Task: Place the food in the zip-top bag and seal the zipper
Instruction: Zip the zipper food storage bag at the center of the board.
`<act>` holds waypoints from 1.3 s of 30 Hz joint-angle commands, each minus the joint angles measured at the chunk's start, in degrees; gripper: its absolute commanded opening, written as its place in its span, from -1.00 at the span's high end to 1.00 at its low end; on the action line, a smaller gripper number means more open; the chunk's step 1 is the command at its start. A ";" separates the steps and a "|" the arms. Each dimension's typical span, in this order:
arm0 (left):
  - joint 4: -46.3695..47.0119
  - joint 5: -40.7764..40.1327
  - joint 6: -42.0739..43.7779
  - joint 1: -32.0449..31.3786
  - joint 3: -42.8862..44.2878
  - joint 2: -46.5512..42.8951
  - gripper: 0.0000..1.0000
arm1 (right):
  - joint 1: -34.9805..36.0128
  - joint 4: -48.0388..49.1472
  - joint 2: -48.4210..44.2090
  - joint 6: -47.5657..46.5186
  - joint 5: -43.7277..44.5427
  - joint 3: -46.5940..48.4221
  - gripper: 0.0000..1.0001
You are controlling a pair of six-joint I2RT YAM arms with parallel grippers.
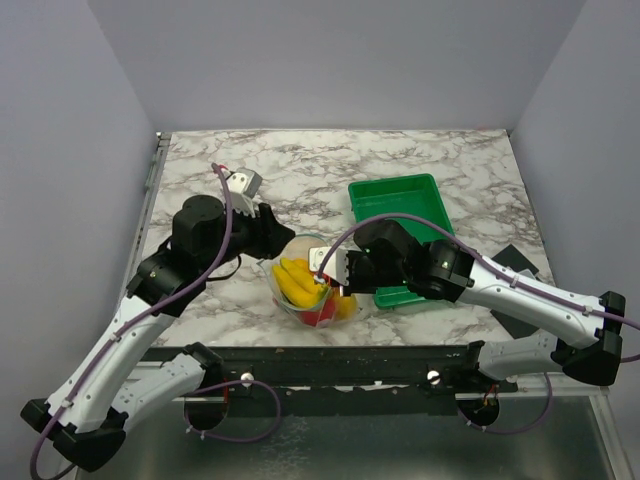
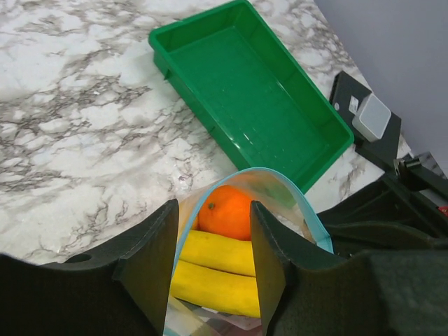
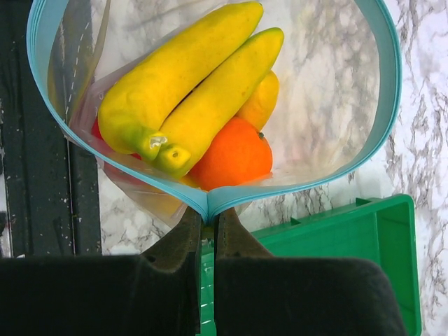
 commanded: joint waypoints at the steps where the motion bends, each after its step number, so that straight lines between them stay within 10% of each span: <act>1: 3.41 9.25 4.85 0.26 -2.72 1.87 0.06 | -0.07 -1.45 -0.87 0.15 -0.50 1.12 0.99; 15: 3.77 9.07 10.84 0.23 -7.43 5.92 0.02 | -0.04 -1.72 -2.35 1.68 -1.07 -0.79 0.99; 22: 3.81 7.99 10.32 0.06 -9.10 6.05 0.98 | -0.09 -1.27 -3.40 3.08 0.03 -1.04 0.99; 28: 3.49 6.61 9.69 0.05 -10.24 4.34 1.00 | -0.09 1.74 -7.35 5.99 1.97 -4.31 0.96; 39: 2.87 6.26 9.13 0.03 -9.87 4.75 1.00 | -0.08 14.65 -21.35 16.14 6.07 -16.35 -0.18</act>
